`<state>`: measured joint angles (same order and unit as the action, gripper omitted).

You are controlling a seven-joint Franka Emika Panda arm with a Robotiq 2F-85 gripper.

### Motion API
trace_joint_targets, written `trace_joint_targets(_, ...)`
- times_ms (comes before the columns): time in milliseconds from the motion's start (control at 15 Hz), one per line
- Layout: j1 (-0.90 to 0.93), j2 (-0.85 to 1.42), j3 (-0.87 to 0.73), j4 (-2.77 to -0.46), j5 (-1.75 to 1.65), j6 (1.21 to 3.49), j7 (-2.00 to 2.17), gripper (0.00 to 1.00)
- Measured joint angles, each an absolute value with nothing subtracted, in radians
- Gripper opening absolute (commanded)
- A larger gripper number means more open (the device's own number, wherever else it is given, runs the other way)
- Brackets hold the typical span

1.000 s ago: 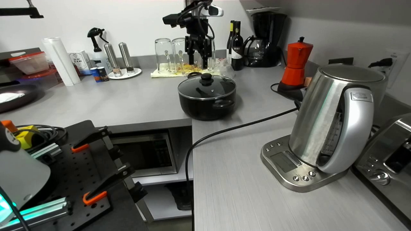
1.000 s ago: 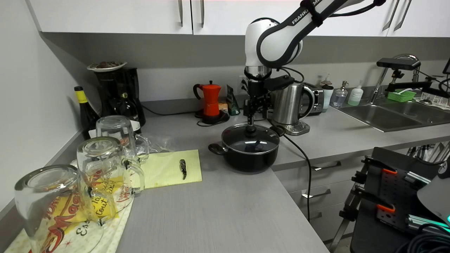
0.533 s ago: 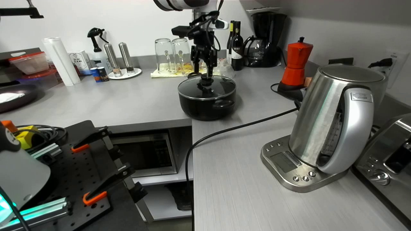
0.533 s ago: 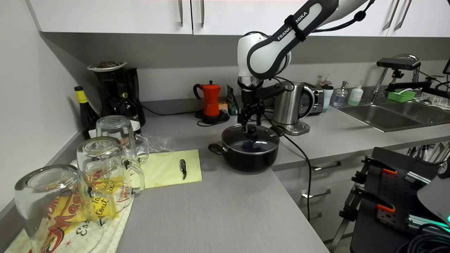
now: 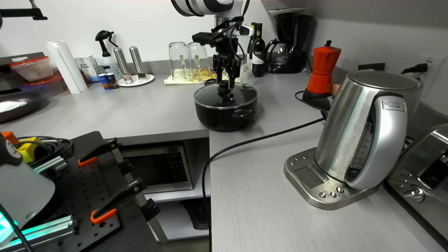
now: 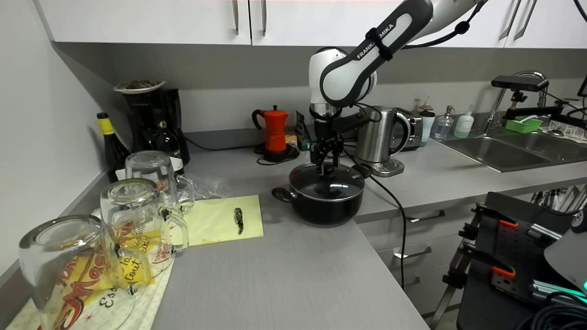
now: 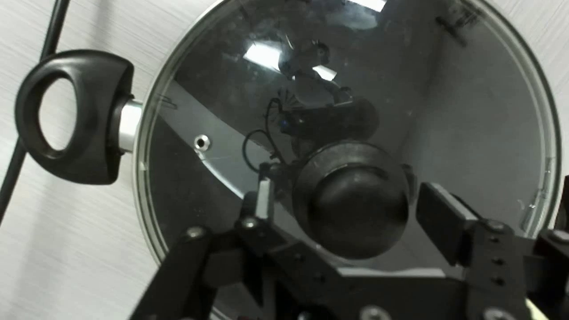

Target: Remove the lid from the pot and put it on the table

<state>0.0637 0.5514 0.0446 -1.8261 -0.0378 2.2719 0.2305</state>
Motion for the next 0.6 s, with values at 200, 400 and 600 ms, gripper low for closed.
trace_joint_targets(200,0.065,0.551,0.045,-1.822,-0.036,2.272,0.229,0.27)
trace_joint_targets(400,0.067,0.549,0.046,-1.819,-0.034,2.272,0.217,0.26)
trace_joint_targets(600,0.072,0.546,0.047,-1.821,-0.034,2.274,0.209,0.26)
